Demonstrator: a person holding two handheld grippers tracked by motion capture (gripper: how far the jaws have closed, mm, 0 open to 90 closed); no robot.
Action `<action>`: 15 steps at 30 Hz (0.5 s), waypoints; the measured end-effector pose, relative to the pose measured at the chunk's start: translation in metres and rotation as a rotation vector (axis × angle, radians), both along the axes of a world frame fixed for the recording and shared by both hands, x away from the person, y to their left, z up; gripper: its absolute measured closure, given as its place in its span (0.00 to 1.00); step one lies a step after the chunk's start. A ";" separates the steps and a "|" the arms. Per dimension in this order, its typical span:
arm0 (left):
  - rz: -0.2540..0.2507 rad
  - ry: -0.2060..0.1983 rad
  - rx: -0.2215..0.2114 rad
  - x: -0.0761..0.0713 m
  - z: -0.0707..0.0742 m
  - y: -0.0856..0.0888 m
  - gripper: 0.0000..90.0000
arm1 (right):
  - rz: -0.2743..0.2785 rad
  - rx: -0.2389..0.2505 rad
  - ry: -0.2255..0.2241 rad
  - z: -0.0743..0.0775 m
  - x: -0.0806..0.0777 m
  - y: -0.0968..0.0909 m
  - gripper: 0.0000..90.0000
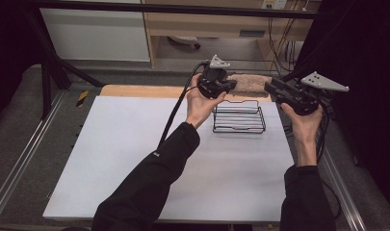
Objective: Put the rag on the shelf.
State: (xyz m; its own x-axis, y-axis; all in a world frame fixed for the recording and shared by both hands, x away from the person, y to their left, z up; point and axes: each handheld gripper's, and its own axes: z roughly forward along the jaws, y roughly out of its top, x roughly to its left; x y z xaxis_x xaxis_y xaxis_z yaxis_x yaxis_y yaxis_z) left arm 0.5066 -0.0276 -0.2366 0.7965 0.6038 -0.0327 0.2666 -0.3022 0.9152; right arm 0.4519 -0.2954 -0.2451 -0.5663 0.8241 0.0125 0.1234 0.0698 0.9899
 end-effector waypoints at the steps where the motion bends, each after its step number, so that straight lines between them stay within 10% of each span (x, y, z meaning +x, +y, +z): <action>1: -0.002 -0.001 0.002 0.000 -0.001 0.000 1.00 | 0.004 0.002 0.007 0.001 0.000 0.001 0.74; 8: -0.009 -0.007 0.026 0.001 -0.008 -0.002 1.00 | 0.015 -0.016 0.112 -0.012 0.007 0.008 0.99; 15: -0.004 -0.004 0.038 0.004 -0.016 -0.003 1.00 | -0.024 -0.013 0.151 -0.029 0.014 0.006 1.00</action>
State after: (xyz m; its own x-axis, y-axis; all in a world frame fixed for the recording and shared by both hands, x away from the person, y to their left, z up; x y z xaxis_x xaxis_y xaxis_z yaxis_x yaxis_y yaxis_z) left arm 0.5111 -0.0306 -0.2524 0.7992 0.6010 -0.0069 0.2616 -0.3376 0.9042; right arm 0.4661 -0.2893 -0.2746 -0.5386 0.8382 0.0851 0.2727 0.0779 0.9589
